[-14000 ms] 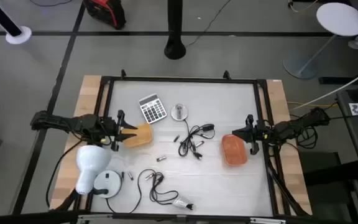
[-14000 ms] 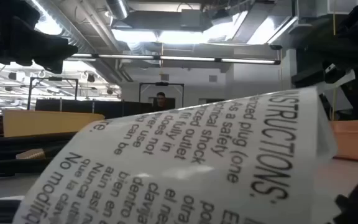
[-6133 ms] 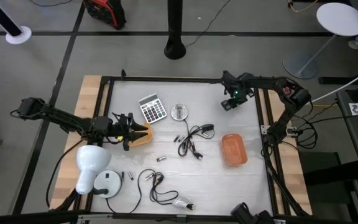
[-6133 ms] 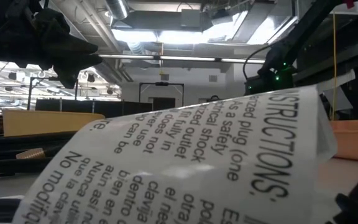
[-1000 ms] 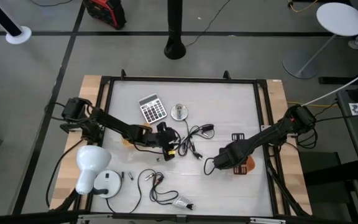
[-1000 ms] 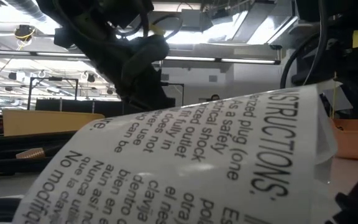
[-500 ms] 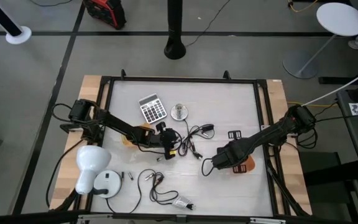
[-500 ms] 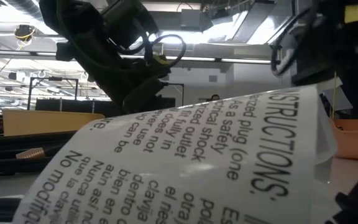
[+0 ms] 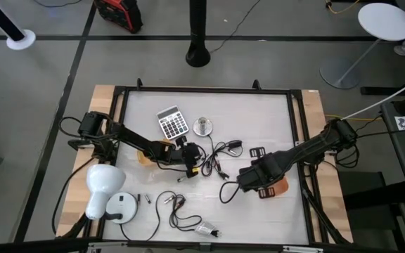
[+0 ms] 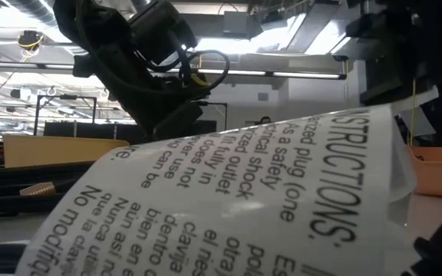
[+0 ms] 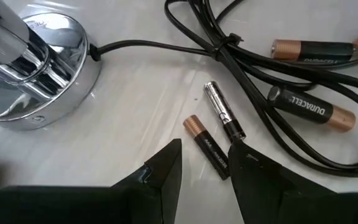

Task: Sort batteries
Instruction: Put the black battery into the yellow bin

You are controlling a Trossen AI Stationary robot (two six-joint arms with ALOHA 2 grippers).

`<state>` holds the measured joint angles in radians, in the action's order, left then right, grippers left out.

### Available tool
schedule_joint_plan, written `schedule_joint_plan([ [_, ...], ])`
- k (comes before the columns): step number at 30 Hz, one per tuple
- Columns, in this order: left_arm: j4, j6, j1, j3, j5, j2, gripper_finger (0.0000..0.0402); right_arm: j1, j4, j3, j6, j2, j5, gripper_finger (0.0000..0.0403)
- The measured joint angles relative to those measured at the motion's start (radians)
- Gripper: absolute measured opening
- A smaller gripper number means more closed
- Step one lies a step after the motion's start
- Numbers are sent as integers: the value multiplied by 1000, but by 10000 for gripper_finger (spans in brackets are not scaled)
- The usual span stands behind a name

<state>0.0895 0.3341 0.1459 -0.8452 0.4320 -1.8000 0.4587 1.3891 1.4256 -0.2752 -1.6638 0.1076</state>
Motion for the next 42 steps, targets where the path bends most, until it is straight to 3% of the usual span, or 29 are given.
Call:
schedule_joint_plan([
  [19,0,25,-3,0,-1,-43,122,0,-3,18,13,0,39,134],
  [22,-5,20,-4,-1,-2,-43,108,0,-4,18,14,0,39,134],
  [31,-28,25,-4,-1,1,-42,15,0,-4,19,19,0,39,134],
  [42,-19,33,-5,0,-2,-38,26,0,-4,19,19,0,39,134],
])
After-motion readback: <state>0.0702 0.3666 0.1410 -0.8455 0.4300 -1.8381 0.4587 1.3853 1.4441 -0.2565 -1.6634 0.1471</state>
